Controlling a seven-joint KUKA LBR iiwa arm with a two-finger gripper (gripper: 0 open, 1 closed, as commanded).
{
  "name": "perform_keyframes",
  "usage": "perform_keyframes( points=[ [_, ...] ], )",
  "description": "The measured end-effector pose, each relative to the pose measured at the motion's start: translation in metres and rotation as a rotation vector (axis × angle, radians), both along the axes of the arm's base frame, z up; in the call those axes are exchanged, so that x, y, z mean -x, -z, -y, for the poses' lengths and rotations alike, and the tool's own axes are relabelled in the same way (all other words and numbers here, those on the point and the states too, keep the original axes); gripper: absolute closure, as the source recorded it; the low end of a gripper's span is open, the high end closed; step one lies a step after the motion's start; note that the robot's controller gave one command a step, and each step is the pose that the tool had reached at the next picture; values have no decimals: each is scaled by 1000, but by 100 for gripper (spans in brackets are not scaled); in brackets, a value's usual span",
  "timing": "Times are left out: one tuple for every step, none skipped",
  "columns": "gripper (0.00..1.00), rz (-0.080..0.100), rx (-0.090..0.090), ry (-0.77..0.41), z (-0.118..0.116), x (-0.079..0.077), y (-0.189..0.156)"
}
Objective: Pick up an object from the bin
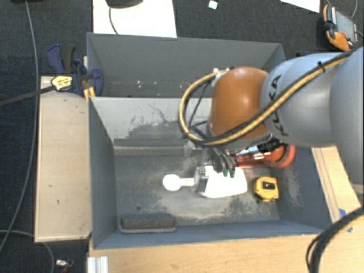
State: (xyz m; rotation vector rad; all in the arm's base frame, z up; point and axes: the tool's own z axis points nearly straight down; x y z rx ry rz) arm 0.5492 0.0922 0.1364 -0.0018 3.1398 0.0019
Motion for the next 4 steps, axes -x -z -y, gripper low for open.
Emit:
perform_keyframes(
  points=[
    [0,-2,0,-56,38,-3,66],
    [0,9,-4,58,40,4,66],
    [0,1,-1,-51,38,-3,66],
    [0,3,-3,-7,39,-1,66]
  ],
)
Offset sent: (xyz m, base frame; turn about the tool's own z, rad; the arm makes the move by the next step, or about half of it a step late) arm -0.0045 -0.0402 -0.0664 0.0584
